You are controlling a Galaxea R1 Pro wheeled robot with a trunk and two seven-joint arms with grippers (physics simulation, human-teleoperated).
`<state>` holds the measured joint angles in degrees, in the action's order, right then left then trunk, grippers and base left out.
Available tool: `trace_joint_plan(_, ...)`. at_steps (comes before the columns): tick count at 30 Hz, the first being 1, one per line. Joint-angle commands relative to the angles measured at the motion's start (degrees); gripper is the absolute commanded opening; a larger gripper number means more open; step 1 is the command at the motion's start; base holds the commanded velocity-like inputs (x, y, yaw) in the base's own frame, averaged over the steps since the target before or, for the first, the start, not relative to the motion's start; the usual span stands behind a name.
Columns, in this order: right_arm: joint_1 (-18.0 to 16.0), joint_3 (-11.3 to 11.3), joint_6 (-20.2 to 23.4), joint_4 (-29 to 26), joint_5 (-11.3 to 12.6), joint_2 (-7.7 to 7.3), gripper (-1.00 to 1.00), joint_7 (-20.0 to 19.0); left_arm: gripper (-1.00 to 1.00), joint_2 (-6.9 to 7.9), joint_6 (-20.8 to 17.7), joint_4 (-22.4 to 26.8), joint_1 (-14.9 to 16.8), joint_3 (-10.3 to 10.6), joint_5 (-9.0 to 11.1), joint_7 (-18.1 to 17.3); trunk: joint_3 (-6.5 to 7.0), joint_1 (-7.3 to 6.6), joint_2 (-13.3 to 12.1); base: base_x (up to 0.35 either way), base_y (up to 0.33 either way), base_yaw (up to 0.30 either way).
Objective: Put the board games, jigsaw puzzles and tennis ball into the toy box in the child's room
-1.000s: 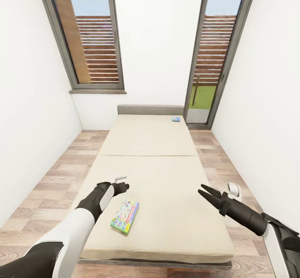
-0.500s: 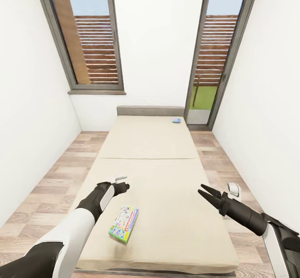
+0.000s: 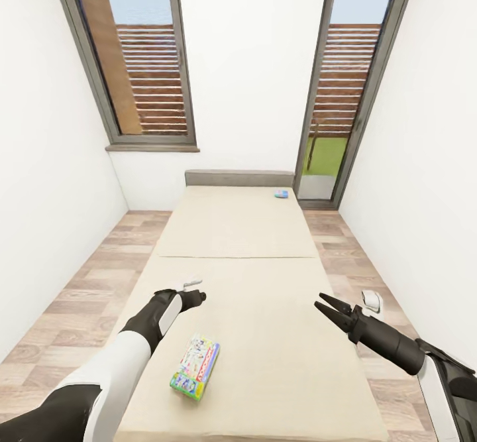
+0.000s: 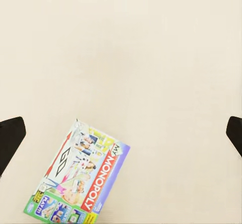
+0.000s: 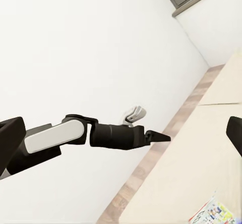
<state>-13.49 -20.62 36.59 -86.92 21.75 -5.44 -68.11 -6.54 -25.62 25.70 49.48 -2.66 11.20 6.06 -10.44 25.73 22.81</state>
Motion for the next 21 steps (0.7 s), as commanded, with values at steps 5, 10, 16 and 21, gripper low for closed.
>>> trace_joint_plan(5, -0.05, -0.01, 0.42, 0.00, 0.23, -0.01, 1.00, -0.08, 1.00, -0.07, -0.36, 0.07, 0.03, -0.24, 0.66, 0.36, -0.11, 0.06, 0.11, 0.181, 0.000, 0.000)
trace_joint_plan(10, -0.05, 0.02, 0.41, 0.00, 0.22, -0.01, 1.00, -0.09, 1.00, -0.06, -0.39, 0.09, 0.03, -0.24, 0.60, 0.36, -0.11, 0.06, 0.11, 0.266, 0.000, 0.000)
trace_joint_plan(16, -0.05, -0.02, 0.41, 0.00, 0.22, -0.01, 1.00, -0.09, 1.00, -0.09, -0.37, 0.09, 0.03, -0.24, 0.65, 0.36, -0.11, 0.06, 0.11, 0.226, 0.000, 0.000)
trace_joint_plan(21, -0.05, -0.03, 0.41, 0.00, 0.26, -0.01, 1.00, -0.15, 1.00, -0.13, -0.38, 0.11, 0.04, -0.24, 0.65, 0.36, -0.11, 0.06, 0.11, 0.120, 0.000, 0.000)
